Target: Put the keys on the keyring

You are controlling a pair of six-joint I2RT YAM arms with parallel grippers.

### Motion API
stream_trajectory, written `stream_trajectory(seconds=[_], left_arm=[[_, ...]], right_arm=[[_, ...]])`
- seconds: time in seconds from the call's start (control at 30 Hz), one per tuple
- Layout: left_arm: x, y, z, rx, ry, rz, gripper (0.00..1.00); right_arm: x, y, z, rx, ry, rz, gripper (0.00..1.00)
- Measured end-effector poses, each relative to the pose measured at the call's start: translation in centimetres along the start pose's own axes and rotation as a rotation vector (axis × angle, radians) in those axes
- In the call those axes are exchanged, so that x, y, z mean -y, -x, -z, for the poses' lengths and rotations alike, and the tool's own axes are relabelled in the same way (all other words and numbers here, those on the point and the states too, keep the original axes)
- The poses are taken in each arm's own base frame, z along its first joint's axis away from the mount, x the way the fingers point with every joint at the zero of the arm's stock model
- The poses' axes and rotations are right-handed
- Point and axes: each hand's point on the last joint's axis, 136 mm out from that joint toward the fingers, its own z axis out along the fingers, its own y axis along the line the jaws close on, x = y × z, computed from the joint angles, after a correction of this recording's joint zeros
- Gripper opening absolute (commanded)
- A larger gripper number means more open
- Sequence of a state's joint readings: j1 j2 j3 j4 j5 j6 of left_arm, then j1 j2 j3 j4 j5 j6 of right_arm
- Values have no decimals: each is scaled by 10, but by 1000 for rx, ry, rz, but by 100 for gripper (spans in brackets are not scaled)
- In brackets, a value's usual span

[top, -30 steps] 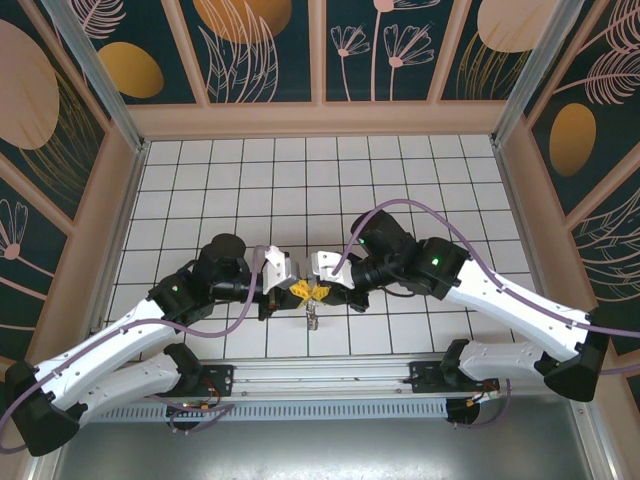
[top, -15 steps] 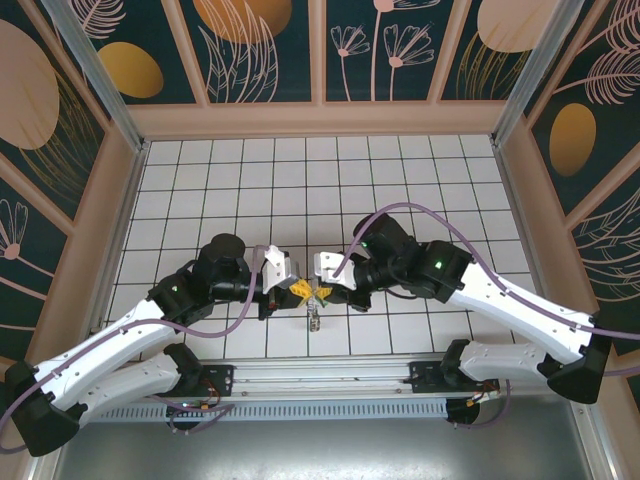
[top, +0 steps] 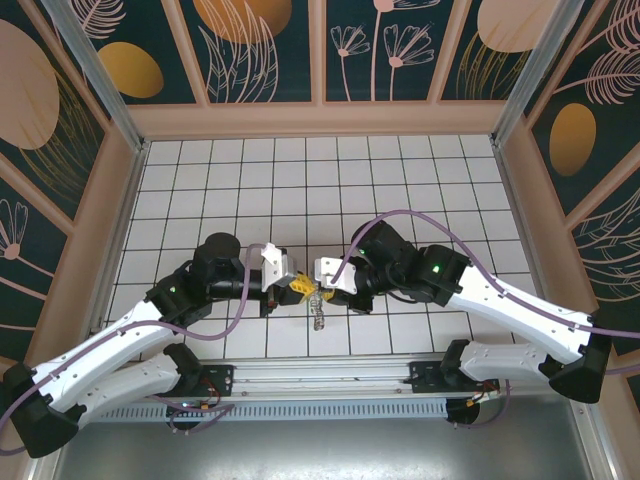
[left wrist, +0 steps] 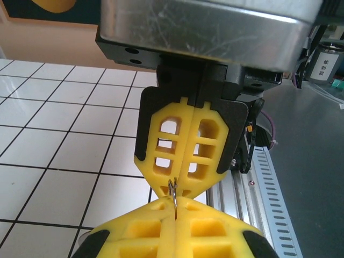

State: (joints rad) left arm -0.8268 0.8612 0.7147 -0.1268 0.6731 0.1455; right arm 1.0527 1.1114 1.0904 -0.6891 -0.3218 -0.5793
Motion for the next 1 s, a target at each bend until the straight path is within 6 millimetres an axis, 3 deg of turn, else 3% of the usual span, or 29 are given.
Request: stream_trajectory(seconds=[0.3, 0.53, 0.8, 1.0], left_arm=[[0, 1, 0, 4, 1, -3, 0], [0, 1, 0, 4, 1, -3, 0], [1, 5, 2, 18, 3, -15, 0], [1, 7, 3, 24, 4, -19, 0]], right_arm=[[0, 4, 9, 26, -21, 12, 0], [6, 20, 50, 175, -64, -32, 0], [5, 15, 30, 142, 10, -69, 0], [3, 15, 27, 143, 37, -75, 0]])
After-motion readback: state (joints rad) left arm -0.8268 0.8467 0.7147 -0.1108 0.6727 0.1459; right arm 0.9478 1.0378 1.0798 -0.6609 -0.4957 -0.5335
